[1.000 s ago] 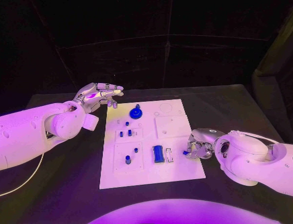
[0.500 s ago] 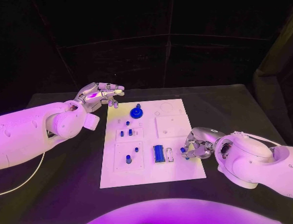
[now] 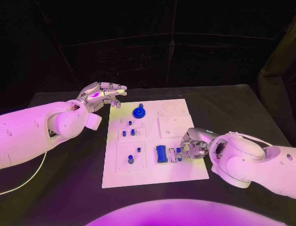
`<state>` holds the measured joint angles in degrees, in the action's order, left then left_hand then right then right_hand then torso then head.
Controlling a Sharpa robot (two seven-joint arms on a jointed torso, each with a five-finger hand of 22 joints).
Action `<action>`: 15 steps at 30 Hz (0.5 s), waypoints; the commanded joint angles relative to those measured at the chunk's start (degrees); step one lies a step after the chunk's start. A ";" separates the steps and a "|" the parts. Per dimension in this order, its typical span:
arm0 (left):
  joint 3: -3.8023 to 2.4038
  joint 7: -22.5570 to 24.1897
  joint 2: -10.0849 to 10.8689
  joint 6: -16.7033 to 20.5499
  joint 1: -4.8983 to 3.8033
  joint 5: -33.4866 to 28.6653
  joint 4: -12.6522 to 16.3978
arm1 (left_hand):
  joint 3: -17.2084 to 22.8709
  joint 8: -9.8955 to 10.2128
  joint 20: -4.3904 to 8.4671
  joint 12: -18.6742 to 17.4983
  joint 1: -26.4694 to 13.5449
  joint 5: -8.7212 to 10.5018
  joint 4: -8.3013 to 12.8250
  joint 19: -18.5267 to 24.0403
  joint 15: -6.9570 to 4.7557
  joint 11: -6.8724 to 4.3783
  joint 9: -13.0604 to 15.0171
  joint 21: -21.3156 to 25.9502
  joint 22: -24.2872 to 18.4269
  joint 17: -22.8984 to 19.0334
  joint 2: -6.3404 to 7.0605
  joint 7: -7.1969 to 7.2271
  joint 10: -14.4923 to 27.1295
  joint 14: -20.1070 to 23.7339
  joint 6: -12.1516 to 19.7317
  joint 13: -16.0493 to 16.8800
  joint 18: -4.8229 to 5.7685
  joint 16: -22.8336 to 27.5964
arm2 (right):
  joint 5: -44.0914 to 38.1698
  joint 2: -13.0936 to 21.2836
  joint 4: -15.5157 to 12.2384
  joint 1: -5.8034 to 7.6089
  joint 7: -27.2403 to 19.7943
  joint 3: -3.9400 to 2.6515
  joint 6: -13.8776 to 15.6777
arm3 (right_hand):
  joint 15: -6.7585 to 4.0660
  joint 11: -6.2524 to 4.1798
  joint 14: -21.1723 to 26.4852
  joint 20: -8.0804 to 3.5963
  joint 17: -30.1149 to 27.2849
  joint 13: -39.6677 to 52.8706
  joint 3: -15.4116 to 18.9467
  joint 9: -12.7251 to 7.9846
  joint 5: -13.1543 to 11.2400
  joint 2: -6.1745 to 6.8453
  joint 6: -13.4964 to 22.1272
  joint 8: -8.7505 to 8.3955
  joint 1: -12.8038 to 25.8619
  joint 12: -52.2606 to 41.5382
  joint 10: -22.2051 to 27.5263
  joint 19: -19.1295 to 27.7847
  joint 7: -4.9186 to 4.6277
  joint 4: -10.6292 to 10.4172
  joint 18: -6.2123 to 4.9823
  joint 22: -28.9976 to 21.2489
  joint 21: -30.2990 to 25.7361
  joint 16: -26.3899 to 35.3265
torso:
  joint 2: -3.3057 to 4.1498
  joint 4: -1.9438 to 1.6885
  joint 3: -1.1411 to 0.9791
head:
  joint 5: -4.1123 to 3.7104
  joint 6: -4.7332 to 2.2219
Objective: Assemble the parts on the task board
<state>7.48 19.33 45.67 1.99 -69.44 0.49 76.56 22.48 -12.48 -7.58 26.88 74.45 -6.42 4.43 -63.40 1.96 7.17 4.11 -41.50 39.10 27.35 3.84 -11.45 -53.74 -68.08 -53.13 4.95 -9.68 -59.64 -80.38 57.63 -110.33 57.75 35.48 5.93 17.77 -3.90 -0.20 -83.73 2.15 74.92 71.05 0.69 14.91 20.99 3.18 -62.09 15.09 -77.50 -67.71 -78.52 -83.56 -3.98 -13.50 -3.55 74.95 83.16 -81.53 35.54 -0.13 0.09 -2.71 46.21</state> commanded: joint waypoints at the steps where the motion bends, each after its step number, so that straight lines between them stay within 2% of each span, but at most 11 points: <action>1: -0.05 0.14 0.05 -0.71 -0.08 0.08 0.16 | -0.29 -0.34 -0.32 0.20 -0.15 0.09 0.07 -0.05 0.19 -0.03 0.06 0.20 -0.06 -0.06 -0.58 -0.03 0.27 0.40 0.54 -0.06 -0.82 -0.06 | 2.68 -0.51 0.29 0.06 0.46 -0.01 0.29 | -0.32 -0.16 -3.90 -0.11 2.64 0.10 0.06 0.09 0.61 0.12 -0.50 -0.12 0.86 -0.25 -0.39 -0.81 -0.12 -0.45 0.77 2.37 0.22 -0.39 | -0.03 0.08 0.00 | 0.10 0.06; 6: -0.05 0.08 0.03 -0.81 -0.09 0.08 0.16 | -0.29 -0.34 -0.32 0.20 -0.15 0.09 0.07 -0.05 0.19 -0.03 0.06 0.20 -0.06 -0.06 -0.58 -0.03 0.27 0.40 0.54 -0.06 -0.82 -0.06 | 3.68 -1.50 0.79 0.06 0.48 -0.01 0.75 | -0.37 -0.22 -3.93 -0.15 2.78 0.20 0.19 0.16 1.31 0.00 -0.69 -0.11 1.35 -0.35 -0.50 -0.83 -0.04 -0.77 0.78 2.44 0.26 -0.49 | -0.04 0.05 -0.07 | 0.21 0.10; 15: -0.05 -0.12 -0.01 -1.03 -0.09 0.08 0.14 | -0.36 -0.40 -0.33 0.28 -0.10 0.08 0.11 -0.03 0.21 0.00 0.06 0.25 -0.09 -0.09 -0.58 -0.05 0.38 0.45 0.64 -0.07 -0.82 -0.08 | 4.53 -2.55 1.67 0.06 0.34 -0.01 0.45 | -0.44 -0.31 -3.97 -0.20 2.97 0.44 0.63 0.31 1.99 -0.27 -1.06 -0.08 2.63 -0.60 -0.76 -0.90 0.08 -1.63 0.81 2.62 0.36 -0.62 | -0.05 0.01 -0.04 | 0.34 0.10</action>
<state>7.48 19.16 45.66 1.78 -69.45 0.50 76.60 22.48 -12.67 -7.58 26.88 74.45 -6.42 4.43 -63.40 2.17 7.17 4.11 -41.50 39.11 27.36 3.84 -11.67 -53.74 -67.87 -52.91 4.95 -9.68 -59.64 -76.91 55.16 -108.67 57.75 35.79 5.93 17.86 -4.10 -0.62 -83.94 1.94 74.91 71.44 1.39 15.13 22.80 2.77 -62.85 15.09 -75.47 -68.06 -78.93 -83.78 -3.91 -14.81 -3.54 74.94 83.16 -81.99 35.50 -0.09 0.05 -2.41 46.35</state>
